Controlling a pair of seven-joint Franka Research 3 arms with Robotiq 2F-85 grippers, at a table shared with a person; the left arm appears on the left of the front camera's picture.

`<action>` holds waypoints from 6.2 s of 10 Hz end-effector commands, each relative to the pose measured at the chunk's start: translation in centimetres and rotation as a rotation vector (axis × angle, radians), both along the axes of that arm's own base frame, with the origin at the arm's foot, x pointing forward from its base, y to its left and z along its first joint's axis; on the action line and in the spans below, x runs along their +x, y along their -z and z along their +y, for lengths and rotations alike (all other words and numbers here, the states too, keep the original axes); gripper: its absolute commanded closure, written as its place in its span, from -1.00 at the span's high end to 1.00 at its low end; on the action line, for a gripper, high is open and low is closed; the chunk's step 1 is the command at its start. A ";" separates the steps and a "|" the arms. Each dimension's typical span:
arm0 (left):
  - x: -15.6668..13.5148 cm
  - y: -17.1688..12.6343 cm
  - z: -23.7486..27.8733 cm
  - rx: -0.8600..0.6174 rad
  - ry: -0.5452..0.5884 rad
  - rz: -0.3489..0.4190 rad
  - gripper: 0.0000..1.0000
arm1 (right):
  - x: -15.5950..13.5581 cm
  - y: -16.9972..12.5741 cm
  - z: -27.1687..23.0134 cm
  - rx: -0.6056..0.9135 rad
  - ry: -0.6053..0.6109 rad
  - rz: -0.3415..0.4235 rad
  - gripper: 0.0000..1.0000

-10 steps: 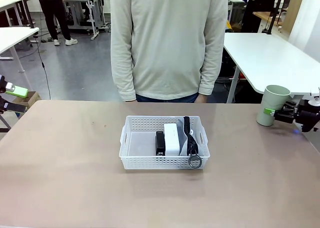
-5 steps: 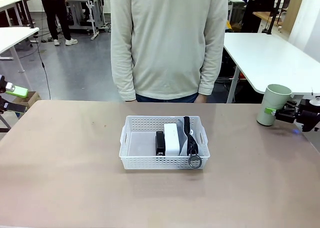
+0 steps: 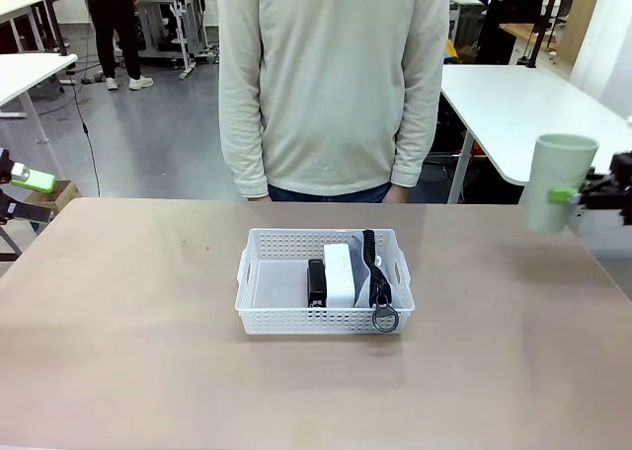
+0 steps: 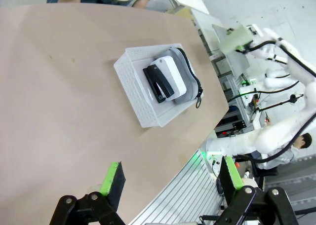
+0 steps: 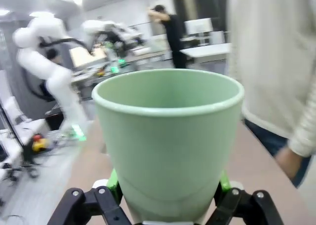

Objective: Efficiently arrange items inside the basket to fit them all.
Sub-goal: Pick up the Reusable plastic cup and place it inside the Organizing basket.

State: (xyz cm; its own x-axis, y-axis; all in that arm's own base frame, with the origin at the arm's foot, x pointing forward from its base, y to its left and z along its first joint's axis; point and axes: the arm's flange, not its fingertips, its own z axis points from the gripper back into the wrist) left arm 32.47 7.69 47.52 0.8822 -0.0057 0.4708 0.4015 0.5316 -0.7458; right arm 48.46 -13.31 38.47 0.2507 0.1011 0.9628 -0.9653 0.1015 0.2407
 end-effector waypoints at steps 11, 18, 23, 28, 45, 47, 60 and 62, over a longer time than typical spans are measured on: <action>-0.2 0.0 0.2 -0.005 0.011 -0.008 1.00 | -13.5 -7.4 10.0 -0.177 -0.223 0.017 0.70; -0.2 0.0 0.2 -0.005 0.011 -0.008 1.00 | -15.3 -7.9 40.5 -0.387 0.083 0.290 0.70; -0.2 0.0 0.2 -0.005 0.011 -0.008 1.00 | -17.3 -7.5 40.8 -0.400 0.021 0.290 0.70; -0.2 0.0 0.2 -0.005 0.011 -0.008 1.00 | -10.2 -5.4 51.3 -0.573 0.588 0.571 0.70; -0.2 0.0 0.2 -0.005 0.011 -0.008 1.00 | -5.7 -1.6 58.5 -0.886 0.935 0.975 0.70; -0.2 0.0 0.2 -0.005 0.011 -0.008 1.00 | -6.0 -0.8 58.5 -0.884 0.997 0.982 0.70; -0.2 0.0 0.2 -0.005 0.011 -0.008 1.00 | -5.5 4.4 58.5 -0.943 0.997 1.025 0.70; -0.2 0.0 0.2 -0.005 0.011 -0.008 1.00 | -5.5 4.3 58.6 -0.950 0.983 1.029 1.00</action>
State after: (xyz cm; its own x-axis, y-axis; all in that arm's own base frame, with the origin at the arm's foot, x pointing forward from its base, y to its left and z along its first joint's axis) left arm 32.49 7.70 47.51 0.8827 -0.0060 0.4699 0.4011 0.5309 -0.7465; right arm 42.77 44.69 34.10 0.9972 -0.0501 0.0549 0.0383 0.9794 0.1985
